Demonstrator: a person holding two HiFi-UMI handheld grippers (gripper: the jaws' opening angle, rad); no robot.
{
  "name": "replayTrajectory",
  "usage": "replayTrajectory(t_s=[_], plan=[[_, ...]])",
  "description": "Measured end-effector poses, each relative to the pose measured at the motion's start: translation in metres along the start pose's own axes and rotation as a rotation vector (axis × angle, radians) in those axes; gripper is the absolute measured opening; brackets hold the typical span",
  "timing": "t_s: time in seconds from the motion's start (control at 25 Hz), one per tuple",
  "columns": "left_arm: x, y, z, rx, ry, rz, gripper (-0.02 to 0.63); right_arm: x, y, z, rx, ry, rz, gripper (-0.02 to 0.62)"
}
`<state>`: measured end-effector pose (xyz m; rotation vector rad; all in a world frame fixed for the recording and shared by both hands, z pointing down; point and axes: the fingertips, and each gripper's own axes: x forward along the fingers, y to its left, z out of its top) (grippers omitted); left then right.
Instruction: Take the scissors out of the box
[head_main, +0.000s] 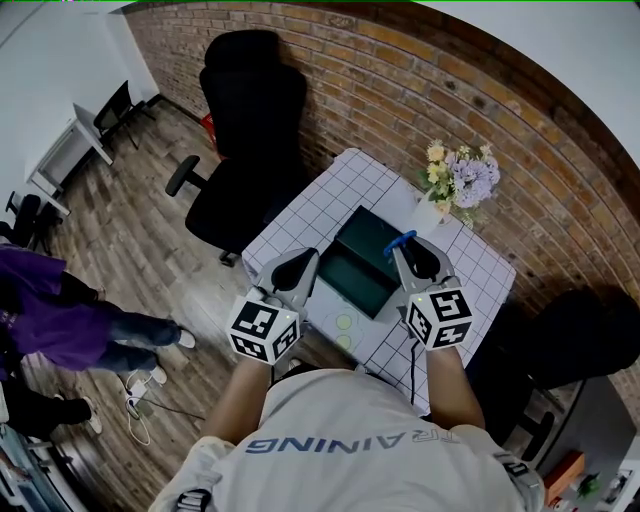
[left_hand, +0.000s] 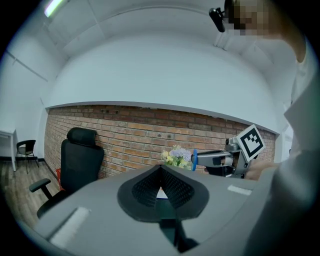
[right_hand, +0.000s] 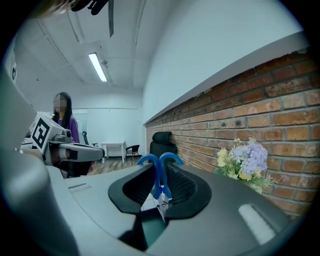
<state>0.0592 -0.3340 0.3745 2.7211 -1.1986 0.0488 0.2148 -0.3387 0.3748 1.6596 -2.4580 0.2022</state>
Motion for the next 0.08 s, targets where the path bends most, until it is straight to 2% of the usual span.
replayTrajectory(t_s=[0.08], plan=[[0.0008, 0.0004, -0.0015, -0.002, 0.003, 0.000, 0.003, 0.0016, 0.0007, -0.0022, -0.001, 0.005, 0.003, 0.097]])
